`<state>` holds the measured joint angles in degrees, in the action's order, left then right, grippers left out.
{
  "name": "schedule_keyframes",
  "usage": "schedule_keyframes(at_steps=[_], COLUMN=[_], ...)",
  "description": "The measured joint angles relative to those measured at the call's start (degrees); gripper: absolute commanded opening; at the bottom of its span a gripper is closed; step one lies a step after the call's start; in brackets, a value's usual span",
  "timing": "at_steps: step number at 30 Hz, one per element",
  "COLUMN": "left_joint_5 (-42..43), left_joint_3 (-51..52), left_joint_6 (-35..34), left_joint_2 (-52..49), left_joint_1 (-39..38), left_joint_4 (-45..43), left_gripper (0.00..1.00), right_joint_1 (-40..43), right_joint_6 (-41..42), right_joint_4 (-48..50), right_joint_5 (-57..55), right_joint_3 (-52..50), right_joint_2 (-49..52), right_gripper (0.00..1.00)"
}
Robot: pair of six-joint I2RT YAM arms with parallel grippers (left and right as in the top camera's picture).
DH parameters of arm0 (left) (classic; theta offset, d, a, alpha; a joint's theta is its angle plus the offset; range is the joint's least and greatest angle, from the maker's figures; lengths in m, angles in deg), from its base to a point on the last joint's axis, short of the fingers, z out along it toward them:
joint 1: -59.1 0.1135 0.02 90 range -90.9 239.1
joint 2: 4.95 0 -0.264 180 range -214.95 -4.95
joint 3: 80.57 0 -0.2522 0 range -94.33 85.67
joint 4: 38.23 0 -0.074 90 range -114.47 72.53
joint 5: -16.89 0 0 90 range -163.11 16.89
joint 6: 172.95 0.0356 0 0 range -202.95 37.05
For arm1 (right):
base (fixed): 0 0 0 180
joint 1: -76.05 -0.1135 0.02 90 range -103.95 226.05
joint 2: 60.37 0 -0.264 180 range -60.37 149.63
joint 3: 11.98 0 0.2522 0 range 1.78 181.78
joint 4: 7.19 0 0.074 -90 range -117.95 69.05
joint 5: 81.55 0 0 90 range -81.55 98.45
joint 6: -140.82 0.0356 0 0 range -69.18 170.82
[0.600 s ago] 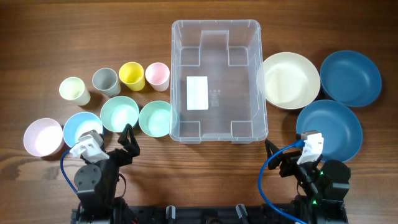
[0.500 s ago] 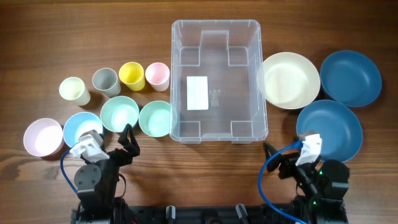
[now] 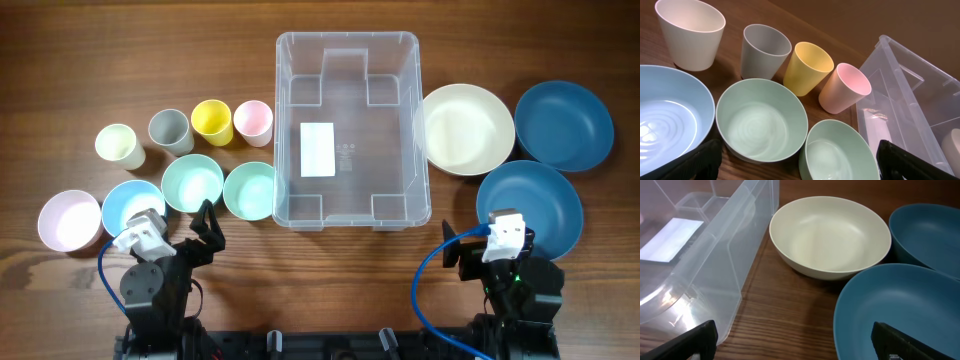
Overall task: Pack container
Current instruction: 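Move the right gripper to the nearer dark blue plate and grasp it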
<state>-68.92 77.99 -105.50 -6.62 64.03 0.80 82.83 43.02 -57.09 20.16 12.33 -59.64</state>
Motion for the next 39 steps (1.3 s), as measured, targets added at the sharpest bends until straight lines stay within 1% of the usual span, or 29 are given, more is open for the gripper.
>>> schedule_keyframes(at_steps=[2, 5, 9, 11, 13, 14, 15, 16, 17, 18, 20, 21, 22, 23, 24, 25, 27, 28, 29, 31, 34, 37, 39], left_joint_5=[0.00, 0.00, 0.00, 0.00, 0.00, 0.00, 0.02, 0.02, 0.00, 0.00, 0.00, -0.02, 0.02, 0.00, 0.00, 0.00, 0.00, 0.00, 0.00, 0.00, 0.00, 0.00, 0.00], left_joint_3=[0.00, 0.00, 0.00, 0.00, 0.00, 0.00, 0.00, 0.04, 0.04, 0.04, 0.11, 0.13, 0.15, 0.15, 0.15, 0.15, 0.15, 0.15, 0.15, 0.15, 0.15, 0.15, 0.15], left_joint_6=[0.00, 0.00, 0.00, 0.00, 0.00, 0.00, 0.00, 0.00, 0.00, 0.00, 0.00, 0.00, 0.00, 0.00, 0.00, 0.00, 0.02, 0.00, 0.02, 0.00, 0.00, 0.00, 0.00], left_joint_2=[0.00, -0.02, -0.15, -0.20, -0.20, -0.20, -0.28, -0.26, -0.31, -0.39, -0.37, -0.35, -0.42, -0.42, -0.42, -0.39, -0.42, -0.42, -0.42, -0.42, -0.42, -0.42, -0.42], left_joint_1=[0.00, 0.00, 0.00, 0.00, 0.00, 0.00, 0.00, 0.00, 0.00, 0.00, 0.00, 0.00, 0.00, 0.00, 0.00, 0.00, 0.00, 0.00, 0.00, 0.00, 0.00, 0.00, 0.00], left_joint_4=[0.02, -0.02, 0.00, 0.00, 0.00, 0.00, -0.02, 0.07, 0.15, -0.04, 0.04, 0.07, 0.13, 0.11, 0.15, 0.13, 0.13, 0.13, 0.13, 0.15, 0.15, 0.15, 0.13], left_gripper=[1.00, 1.00, 1.00, 1.00, 1.00, 1.00, 1.00, 1.00, 1.00, 1.00, 1.00, 1.00, 1.00, 1.00, 1.00, 1.00, 1.00, 1.00, 1.00, 1.00, 1.00, 1.00, 1.00], right_joint_1=[0.00, 0.00, 0.00, 0.00, 0.00, 0.00, 0.00, 0.00, 0.00, 0.00, 0.00, 0.00, 0.00, 0.00, 0.17, 0.87, 5.07, 9.51, 12.59, 19.32, 28.20, 34.49, 37.27], right_joint_6=[1.18, 5.55, 18.45, 21.53, 23.15, 23.67, 23.56, 23.06, 22.47, 22.27, 21.81, 21.86, 21.84, 21.73, 25.09, 26.99, 34.73, 38.18, 39.76, 41.40, 41.42, 41.70, 43.19], right_joint_4=[5.33, 11.21, 21.46, 22.36, 21.11, 19.80, 17.03, 13.77, 10.71, 6.03, -0.66, -2.47, -3.28, -3.50, -3.80, -5.25, -10.27, -11.65, -12.39, -15.39, -18.23, -16.26, -13.79], right_joint_5=[3.89, 8.70, 10.40, 10.40, 9.68, 8.50, 7.41, 5.81, 3.23, 1.84, -1.14, -0.48, 2.25, 4.96, 6.01, 4.66, -1.33, -4.74, -6.32, -8.85, -12.31, -13.29, -13.31], right_joint_3=[-0.02, -0.20, -0.31, -0.11, 2.01, 4.94, 7.85, 12.28, 18.62, 22.49, 34.10, 37.75, 42.66, 45.51, 47.76, 47.89, 48.24, 48.22, 48.19, 48.22, 47.78, 43.39, 39.65], right_joint_2=[0.00, 0.00, 0.04, 0.63, 4.26, 8.52, 11.85, 17.22, 25.29, 29.16, 42.58, 46.93, 53.22, 57.55, 63.63, 66.69, 69.79, 71.43, 72.15, 72.30, 72.30, 72.28, 72.32], right_gripper=[1.00, 1.00, 1.00, 1.00, 1.00, 1.00, 1.00, 1.00, 1.00, 1.00, 1.00, 1.00, 1.00, 1.00, 1.00, 1.00, 1.00, 1.00, 1.00, 1.00, 1.00, 1.00, 0.99])
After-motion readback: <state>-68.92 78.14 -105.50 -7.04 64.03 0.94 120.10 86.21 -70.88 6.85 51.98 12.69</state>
